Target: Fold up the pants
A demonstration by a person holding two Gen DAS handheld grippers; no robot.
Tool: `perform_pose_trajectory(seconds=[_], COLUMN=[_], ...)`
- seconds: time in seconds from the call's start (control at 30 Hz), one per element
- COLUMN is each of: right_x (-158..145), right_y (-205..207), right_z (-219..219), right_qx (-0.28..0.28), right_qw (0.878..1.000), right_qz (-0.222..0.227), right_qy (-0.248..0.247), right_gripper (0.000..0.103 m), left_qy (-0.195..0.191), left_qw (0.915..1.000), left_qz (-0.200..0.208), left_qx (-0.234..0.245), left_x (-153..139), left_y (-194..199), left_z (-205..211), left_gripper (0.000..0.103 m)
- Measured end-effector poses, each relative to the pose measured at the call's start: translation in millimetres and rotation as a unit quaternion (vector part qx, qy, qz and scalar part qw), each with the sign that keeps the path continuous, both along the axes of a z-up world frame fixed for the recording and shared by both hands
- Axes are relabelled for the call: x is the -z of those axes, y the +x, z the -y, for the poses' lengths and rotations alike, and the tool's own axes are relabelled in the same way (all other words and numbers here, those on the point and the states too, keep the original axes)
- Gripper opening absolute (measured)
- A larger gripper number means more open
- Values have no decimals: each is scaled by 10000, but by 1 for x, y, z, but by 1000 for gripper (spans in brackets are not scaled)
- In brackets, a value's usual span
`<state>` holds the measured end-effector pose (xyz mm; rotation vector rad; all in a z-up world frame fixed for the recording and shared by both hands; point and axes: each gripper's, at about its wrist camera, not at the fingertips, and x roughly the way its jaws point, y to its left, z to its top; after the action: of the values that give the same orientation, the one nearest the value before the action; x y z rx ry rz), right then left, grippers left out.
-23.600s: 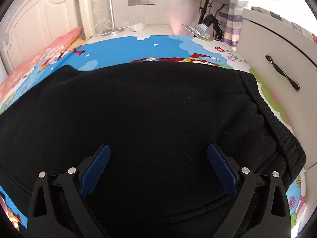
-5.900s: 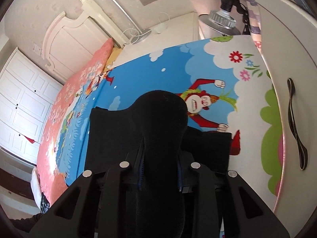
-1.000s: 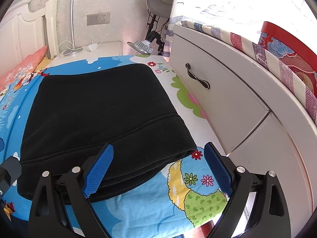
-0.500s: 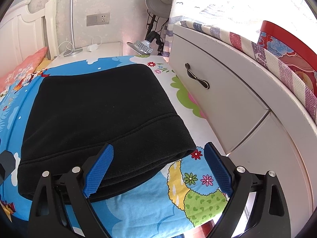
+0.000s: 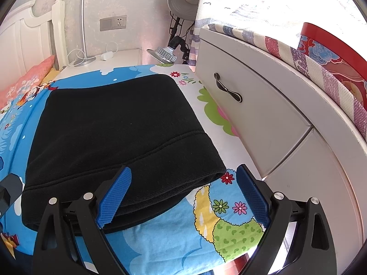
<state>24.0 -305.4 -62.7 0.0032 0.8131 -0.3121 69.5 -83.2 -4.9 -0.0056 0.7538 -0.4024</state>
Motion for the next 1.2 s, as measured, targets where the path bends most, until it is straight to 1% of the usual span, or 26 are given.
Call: perform_pose_trajectory(seconds=[1.2], right_x=[-1], right_y=[-1], right_z=[3], right_qx=[44], right_qw=[10000], right_qz=[-2], right_qy=[39], right_gripper=[89], left_qy=[7], left_qw=[10000], left_qz=[-12], left_qx=[91], left_x=[-1], left_y=[0], left_z=[7], left_gripper=[101])
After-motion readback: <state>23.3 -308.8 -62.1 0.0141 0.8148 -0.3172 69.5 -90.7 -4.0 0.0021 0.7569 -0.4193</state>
